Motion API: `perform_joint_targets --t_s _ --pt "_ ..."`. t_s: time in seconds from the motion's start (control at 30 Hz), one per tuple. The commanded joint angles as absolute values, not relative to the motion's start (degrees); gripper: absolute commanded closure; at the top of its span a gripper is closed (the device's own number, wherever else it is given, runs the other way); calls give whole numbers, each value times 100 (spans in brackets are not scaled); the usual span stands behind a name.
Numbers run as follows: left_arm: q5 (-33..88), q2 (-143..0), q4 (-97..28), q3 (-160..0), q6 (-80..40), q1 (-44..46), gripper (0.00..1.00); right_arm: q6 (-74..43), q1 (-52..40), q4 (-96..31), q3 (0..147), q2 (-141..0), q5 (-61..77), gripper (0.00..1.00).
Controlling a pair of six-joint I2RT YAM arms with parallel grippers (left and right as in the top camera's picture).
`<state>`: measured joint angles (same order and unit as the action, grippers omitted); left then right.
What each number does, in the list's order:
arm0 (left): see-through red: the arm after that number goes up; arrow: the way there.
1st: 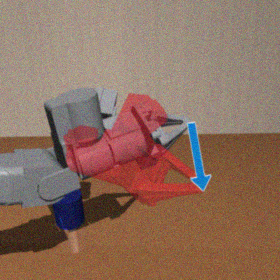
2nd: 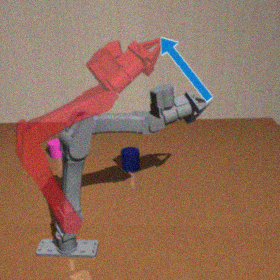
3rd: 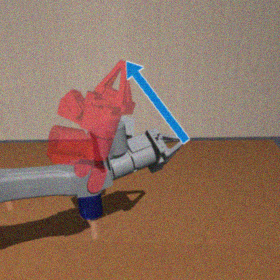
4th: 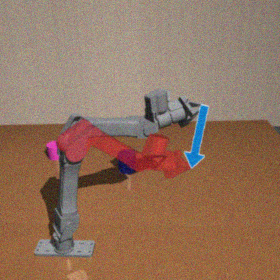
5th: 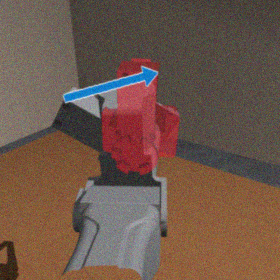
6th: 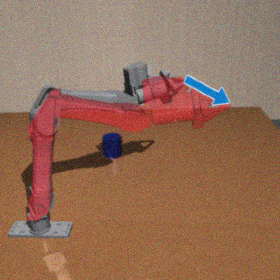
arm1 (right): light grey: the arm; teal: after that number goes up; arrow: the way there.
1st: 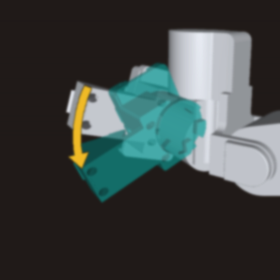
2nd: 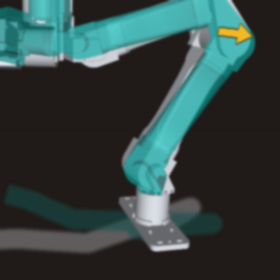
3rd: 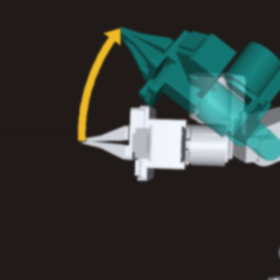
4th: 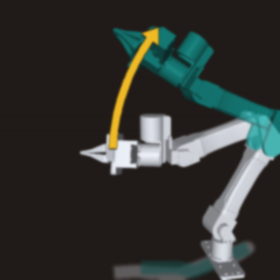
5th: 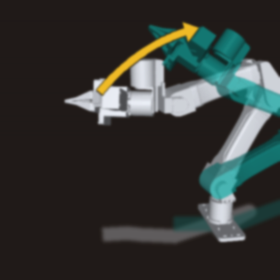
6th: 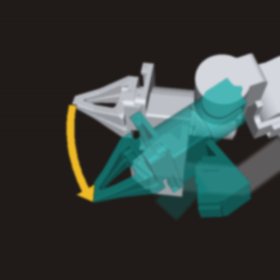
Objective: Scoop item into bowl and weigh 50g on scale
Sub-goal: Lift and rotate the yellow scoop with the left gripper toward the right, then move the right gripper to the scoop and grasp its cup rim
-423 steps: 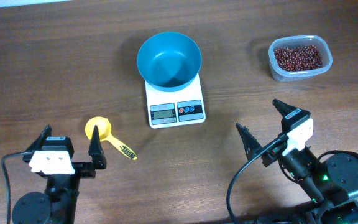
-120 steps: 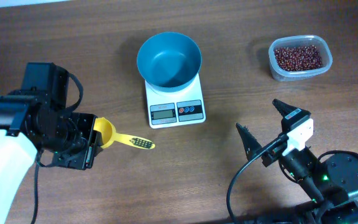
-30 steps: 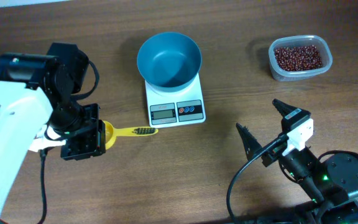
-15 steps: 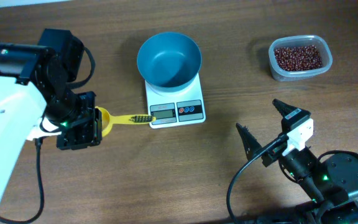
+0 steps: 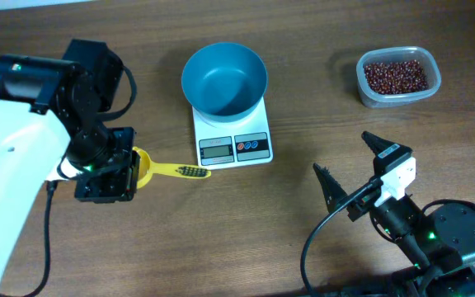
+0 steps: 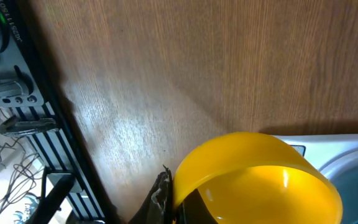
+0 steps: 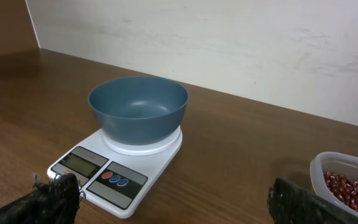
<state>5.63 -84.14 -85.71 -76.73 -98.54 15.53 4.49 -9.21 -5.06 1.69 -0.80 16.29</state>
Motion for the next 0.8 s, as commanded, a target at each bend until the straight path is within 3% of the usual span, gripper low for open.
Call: perform_joint_targets --t_s 0.0,0.13,0.23,0.33,0.53,0.67,0.77 --pt "464 -8433 -8538 -7804 -9782 1704 100 401 -976 -482 117 -36 1590 1" --pt "462 -8433 -8412 -7800 -9782 1710 100 -1245 -976 -443 117 -36 3022 1" --pt "355 -8433 -8414 -7793 -9778 1712 100 -4552 -974 -445 117 -36 4272 1" --pt "364 -8433 -8429 -7793 -9668 1721 100 -6582 -974 -447 117 -36 4574 1" --pt "150 -8433 -8239 -7789 -9653 2139 100 -6674 -974 -454 117 -36 3780 1" --pt "126 -8433 -8014 -7789 -9653 2165 100 -6108 -976 -489 117 -132 3745 1" --pt "132 -8455 -7999 -7789 -9653 2165 100 -6595 -976 -464 117 -504 3629 1"
